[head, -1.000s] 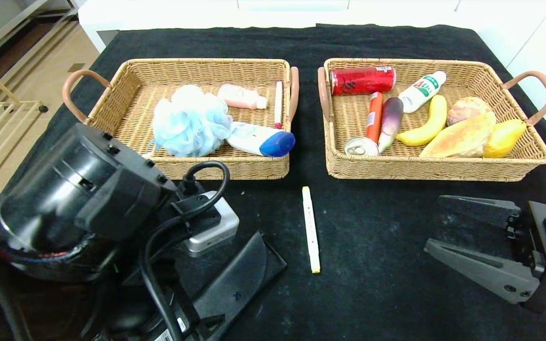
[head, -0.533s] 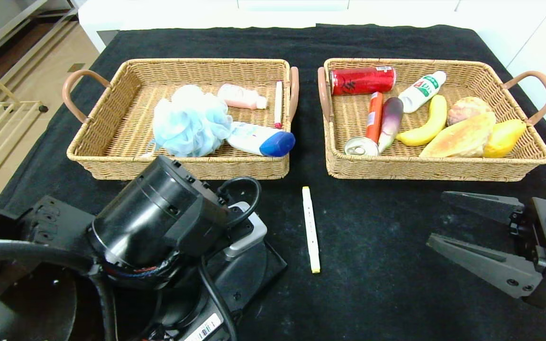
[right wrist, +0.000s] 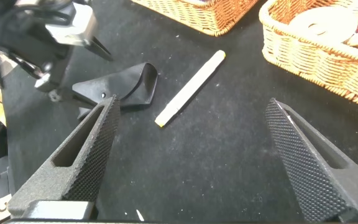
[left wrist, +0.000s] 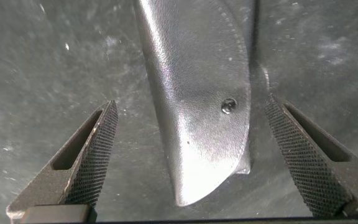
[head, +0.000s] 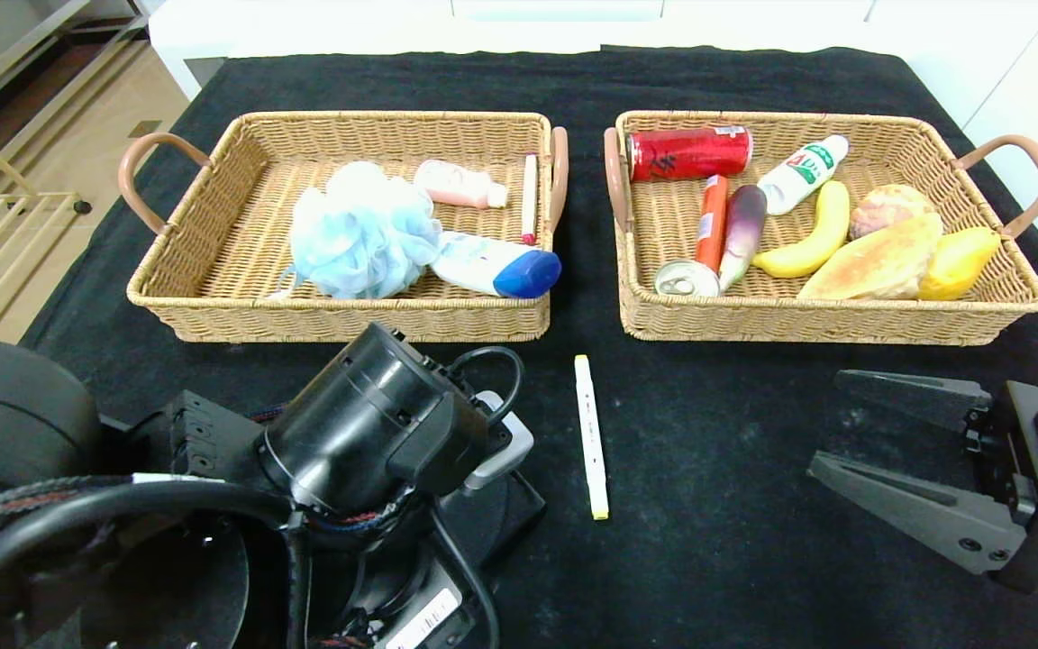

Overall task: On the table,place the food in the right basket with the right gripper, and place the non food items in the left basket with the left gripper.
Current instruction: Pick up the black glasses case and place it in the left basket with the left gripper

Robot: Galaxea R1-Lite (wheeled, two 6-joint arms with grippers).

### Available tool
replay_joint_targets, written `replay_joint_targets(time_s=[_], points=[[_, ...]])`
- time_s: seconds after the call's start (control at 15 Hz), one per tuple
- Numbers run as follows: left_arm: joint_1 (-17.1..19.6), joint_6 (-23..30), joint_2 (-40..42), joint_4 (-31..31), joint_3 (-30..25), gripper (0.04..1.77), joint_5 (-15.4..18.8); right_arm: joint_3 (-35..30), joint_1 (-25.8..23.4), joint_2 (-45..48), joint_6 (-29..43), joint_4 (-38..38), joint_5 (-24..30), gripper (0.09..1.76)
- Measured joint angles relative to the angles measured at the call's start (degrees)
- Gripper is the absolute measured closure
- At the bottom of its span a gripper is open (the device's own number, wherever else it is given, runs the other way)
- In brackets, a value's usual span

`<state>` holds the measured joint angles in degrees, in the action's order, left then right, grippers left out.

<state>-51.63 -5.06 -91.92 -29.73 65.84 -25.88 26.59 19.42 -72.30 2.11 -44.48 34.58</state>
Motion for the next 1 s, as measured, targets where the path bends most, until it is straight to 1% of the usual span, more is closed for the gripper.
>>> replay_joint_targets(time_s=[0.13,0.47,0.53,0.67,0.73,0.87,1.0], points=[[-0.02,0.95,-0.85,0.07,-0.3,0.09,-0.09,0.0,0.0,0.0,0.0,0.02,0.0,0.14],[0.04,1.12,-2.4,0.18,-0.79,0.09,-0.57,-0.21,0.06,0.0,0.0,0.02,0.02,0.14],[0.09,1.29,-2.71,0.18,-0.79,0.09,-0.68,-0.22,-0.44,0.0,0.0,0.05,0.04,0.14],[0.12,3.41,-3.4,0.18,-0.79,0.09,-0.72,-0.22,-4.01,0.0,0.0,0.02,0.0,0.14],[0.12,3.9,-3.78,0.16,-0.79,0.09,-0.72,-0.22,-4.21,0.0,0.0,0.02,0.0,0.14],[0.12,4.01,-4.33,0.13,-0.79,0.09,-0.68,-0.22,-1.49,0.0,0.0,0.05,0.02,0.14],[0.12,4.01,-4.67,0.13,-0.68,0.09,-0.68,-0.22,-0.24,0.0,0.0,0.02,0.02,0.14]])
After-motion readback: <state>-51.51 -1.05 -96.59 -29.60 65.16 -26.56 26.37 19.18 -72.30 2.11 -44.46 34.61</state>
